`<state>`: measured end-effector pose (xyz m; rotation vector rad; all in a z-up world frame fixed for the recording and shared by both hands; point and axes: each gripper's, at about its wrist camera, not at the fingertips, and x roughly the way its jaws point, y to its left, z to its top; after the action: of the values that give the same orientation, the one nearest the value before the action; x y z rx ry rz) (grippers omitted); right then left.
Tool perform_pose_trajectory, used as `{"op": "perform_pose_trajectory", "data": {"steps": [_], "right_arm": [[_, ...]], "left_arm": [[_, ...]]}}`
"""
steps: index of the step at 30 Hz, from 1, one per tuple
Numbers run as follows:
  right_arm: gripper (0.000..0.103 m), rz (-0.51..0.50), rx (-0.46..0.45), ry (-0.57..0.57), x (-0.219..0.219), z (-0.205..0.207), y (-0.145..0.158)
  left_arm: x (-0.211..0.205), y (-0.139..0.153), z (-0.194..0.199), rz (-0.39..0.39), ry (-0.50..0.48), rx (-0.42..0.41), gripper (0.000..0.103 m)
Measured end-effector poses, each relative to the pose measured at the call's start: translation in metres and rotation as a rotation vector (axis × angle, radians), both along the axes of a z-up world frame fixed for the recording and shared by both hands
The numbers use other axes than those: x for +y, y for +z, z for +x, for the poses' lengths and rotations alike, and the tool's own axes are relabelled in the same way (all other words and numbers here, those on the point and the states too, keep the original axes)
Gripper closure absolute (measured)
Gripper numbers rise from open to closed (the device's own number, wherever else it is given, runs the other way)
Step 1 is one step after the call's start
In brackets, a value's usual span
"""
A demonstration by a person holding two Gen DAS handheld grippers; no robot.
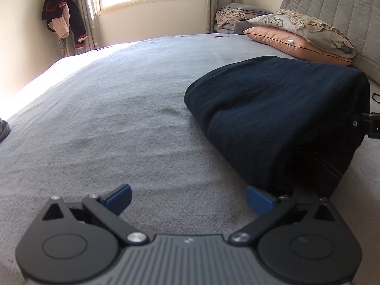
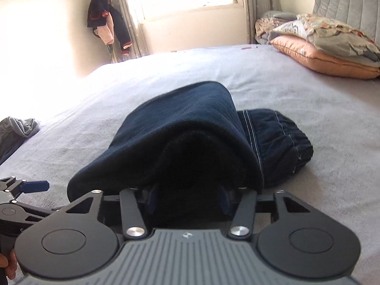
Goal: Fold clothes
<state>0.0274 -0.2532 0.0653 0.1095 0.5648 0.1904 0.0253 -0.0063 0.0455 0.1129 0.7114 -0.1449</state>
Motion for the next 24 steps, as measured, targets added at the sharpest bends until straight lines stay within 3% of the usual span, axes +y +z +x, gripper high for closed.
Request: {"op": "perform_pose_trajectory", "data": {"steps": [3, 5, 10, 13, 14, 16, 18, 24], "right_arm": [[0.076, -0.157, -0.145, 0.045, 0.033, -0.004, 0.029], [0.077, -0.179, -0.177, 0.092, 0.054, 0.009, 0.047], [0.078, -0.088, -0.223, 0.231, 0.120, 0.054, 0.084], [0.068, -0.025, -0.190, 0.389, 0.152, 0.080, 0.098], [0.060, -0.025, -0.186, 0.439, 0.160, 0.084, 0.102], [0.050, -0.053, -0.225, 0.413, 0.160, 0.076, 0.108], [0.029, -0.073, -0.214, 0.365, 0.148, 0.064, 0.102], [0.024, -0.083, -0.100, 0.227, 0.078, 0.036, 0.062]], "left_arm": [[0.006, 0.004, -0.001, -0.026, 0.016, -0.012, 0.000], [0.011, 0.006, 0.000, -0.043, 0.028, -0.024, 0.000], [0.041, 0.006, 0.009, -0.153, 0.125, 0.006, 0.000], [0.056, 0.007, 0.012, -0.198, 0.180, 0.015, 0.000], [0.059, 0.006, 0.014, -0.199, 0.189, 0.022, 0.000], [0.062, 0.005, 0.018, -0.204, 0.199, 0.041, 0.000], [0.062, 0.004, 0.022, -0.212, 0.205, 0.058, 0.000], [0.059, 0.001, 0.028, -0.177, 0.208, 0.079, 0.000]]}}
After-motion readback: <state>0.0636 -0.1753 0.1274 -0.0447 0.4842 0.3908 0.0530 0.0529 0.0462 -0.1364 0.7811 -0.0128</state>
